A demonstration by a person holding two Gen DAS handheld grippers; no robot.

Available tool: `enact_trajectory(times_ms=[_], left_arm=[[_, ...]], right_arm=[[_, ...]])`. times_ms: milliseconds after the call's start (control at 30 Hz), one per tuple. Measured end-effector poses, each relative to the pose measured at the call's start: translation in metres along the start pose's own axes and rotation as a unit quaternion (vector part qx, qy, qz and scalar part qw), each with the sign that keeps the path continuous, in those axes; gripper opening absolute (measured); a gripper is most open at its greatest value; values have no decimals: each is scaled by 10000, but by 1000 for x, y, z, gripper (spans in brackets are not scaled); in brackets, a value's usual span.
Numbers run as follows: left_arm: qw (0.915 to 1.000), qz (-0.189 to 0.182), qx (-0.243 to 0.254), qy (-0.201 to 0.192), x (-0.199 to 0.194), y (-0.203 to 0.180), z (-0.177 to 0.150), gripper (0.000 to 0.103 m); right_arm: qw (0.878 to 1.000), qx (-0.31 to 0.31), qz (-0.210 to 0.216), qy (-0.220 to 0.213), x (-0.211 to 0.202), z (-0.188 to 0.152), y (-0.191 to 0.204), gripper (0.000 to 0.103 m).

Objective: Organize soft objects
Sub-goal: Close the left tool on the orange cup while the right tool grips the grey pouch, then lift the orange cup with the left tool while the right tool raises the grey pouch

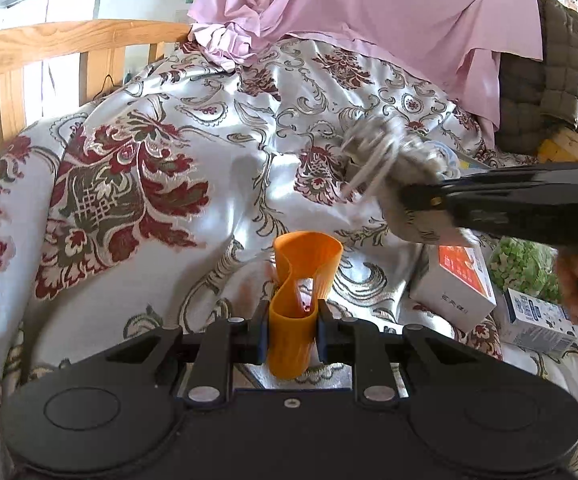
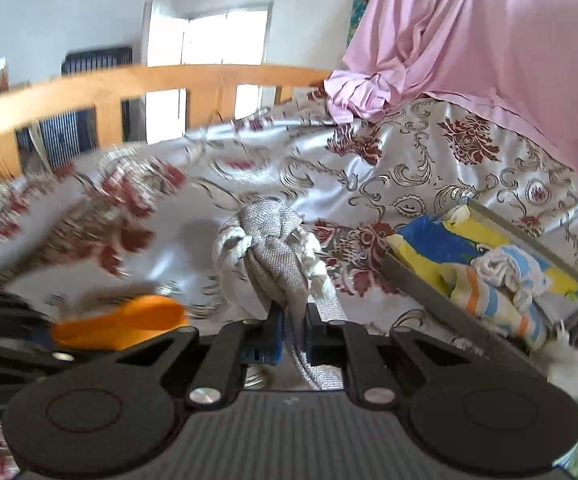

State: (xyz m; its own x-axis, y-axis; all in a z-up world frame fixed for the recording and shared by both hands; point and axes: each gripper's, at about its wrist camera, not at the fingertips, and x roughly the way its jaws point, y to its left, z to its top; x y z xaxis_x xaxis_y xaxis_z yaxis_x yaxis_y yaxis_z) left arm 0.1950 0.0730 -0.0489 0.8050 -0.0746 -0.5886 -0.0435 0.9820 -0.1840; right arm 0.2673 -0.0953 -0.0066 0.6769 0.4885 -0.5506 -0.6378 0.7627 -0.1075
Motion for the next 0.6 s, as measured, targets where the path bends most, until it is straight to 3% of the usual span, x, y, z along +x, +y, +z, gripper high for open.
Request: enact_trajectory(times_ms=[133, 267, 600], left_arm=[[10000, -7, -63, 6, -3, 0, -4, 23], [9999, -32, -98, 46, -7, 1, -8, 23], [9996, -242, 31, 164, -16, -3, -17, 24]], right_arm=[[9970, 656, 390, -124, -35, -8, -2, 11], [9933, 1038, 504, -96, -62, -23, -2, 11], [9792, 1956, 476, 254, -75, -67, -9, 11]])
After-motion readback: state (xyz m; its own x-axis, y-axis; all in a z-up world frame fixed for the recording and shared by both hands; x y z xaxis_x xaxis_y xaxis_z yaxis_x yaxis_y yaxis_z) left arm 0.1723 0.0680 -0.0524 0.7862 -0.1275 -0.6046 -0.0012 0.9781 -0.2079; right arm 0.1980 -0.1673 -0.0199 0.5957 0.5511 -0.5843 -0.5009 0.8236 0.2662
